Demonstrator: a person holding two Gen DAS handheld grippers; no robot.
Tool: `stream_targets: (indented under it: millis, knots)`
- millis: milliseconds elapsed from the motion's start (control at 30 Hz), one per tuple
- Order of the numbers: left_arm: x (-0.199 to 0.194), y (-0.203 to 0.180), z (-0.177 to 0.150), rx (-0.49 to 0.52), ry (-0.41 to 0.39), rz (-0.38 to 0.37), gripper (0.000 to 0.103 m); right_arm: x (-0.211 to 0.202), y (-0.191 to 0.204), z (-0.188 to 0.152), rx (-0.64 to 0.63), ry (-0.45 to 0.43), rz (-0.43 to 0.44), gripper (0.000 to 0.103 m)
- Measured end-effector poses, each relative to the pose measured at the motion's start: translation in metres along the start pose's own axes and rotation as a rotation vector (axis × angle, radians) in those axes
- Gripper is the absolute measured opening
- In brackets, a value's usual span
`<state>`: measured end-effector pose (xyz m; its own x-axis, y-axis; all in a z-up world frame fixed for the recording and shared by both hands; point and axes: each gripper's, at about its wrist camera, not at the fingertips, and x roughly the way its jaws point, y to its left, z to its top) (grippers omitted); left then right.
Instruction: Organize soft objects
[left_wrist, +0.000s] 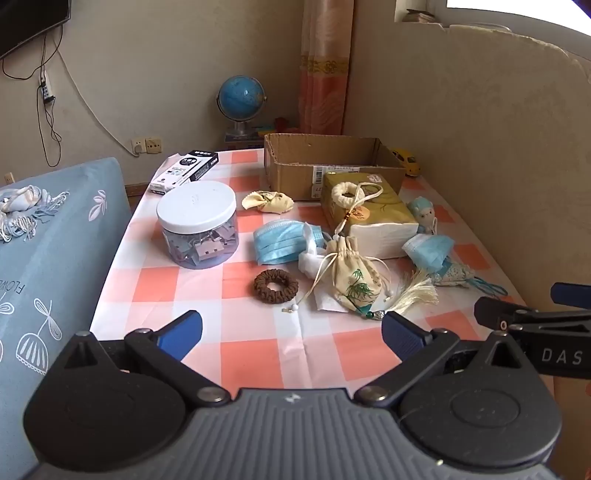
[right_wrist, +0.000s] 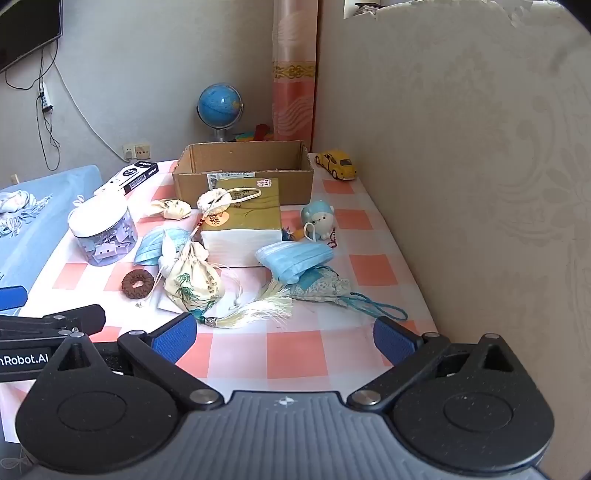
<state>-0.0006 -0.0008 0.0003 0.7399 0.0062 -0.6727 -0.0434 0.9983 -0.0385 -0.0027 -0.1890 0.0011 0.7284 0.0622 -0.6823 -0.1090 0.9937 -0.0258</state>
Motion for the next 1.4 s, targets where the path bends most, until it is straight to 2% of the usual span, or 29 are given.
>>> stream_targets:
  millis: [533,1400]
  knots:
    - [-0.002,0.009,0.002,-0.01,0.011,-0.016,0.103,-0.002,0.0,0.0,0.001,-0.007,0.001,0.103]
    - [-0.001,0.005,0.003,-0.003,0.004,-0.002,0.103,-0.005,0.0,0.002,0.001,-0.014,0.006,0.103]
